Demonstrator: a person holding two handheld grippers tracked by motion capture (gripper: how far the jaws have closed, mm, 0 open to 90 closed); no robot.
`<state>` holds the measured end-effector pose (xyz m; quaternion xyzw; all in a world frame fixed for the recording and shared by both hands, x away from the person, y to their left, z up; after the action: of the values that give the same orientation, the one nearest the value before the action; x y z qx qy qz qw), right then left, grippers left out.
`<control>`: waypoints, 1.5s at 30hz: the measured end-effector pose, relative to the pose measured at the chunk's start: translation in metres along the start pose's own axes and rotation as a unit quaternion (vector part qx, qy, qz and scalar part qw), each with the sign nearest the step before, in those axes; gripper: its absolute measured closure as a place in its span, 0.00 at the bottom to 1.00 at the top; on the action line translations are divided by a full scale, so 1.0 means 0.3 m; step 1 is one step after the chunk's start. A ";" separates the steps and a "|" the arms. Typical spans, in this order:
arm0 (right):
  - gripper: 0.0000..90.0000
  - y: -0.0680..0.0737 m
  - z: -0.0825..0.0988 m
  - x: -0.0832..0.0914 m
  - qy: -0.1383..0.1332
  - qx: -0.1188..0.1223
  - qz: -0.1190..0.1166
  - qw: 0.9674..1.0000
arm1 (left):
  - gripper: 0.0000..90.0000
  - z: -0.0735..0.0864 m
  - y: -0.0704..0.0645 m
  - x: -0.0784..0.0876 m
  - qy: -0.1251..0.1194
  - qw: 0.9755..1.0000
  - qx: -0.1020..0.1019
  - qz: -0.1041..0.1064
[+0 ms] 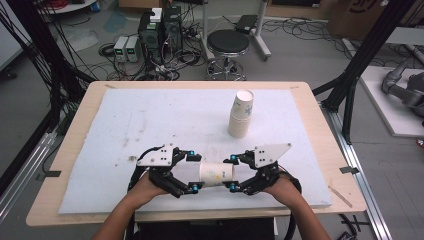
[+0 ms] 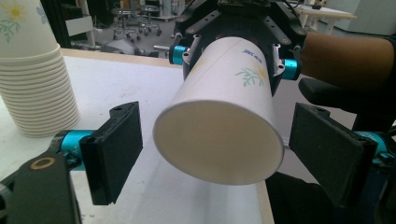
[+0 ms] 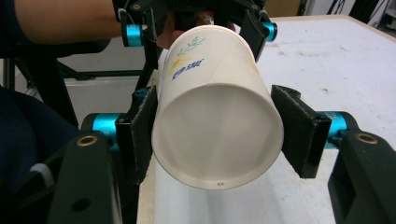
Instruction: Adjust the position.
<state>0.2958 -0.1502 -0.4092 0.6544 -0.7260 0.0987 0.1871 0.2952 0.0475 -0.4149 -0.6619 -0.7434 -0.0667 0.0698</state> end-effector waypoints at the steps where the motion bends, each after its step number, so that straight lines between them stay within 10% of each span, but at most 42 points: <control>1: 0.40 0.001 -0.002 0.000 -0.002 0.000 -0.003 1.000 | 0.19 0.000 -0.001 -0.002 -0.001 1.000 0.000 0.001; 25: 0.41 -0.003 -0.003 0.000 -0.047 -0.030 -0.038 0.998 | 0.30 -0.012 -0.009 -0.013 -0.028 0.999 0.004 0.017; 36: 0.27 -0.003 -0.030 0.000 -0.034 -0.040 -0.011 0.999 | 0.32 -0.029 0.000 0.001 0.028 1.000 0.005 0.010; 45: 0.25 -0.002 -0.058 -0.014 0.011 -0.013 0.021 1.000 | 0.33 -0.068 0.009 0.022 0.099 0.995 -0.020 0.002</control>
<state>0.2992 -0.1398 -0.3950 0.6352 -0.7388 0.1005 0.2015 0.2973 0.0503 -0.3935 -0.6547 -0.7301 -0.1463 0.1300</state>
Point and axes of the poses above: each handheld gripper's, and its own axes: x roughly backward along the jaws, z roughly out of its underside, y roughly to its left, the point moved 6 cm from there along -x, roughly forward along the jaws, and after that the axes turned 5 degrees about -x, right-handed, at the moved point
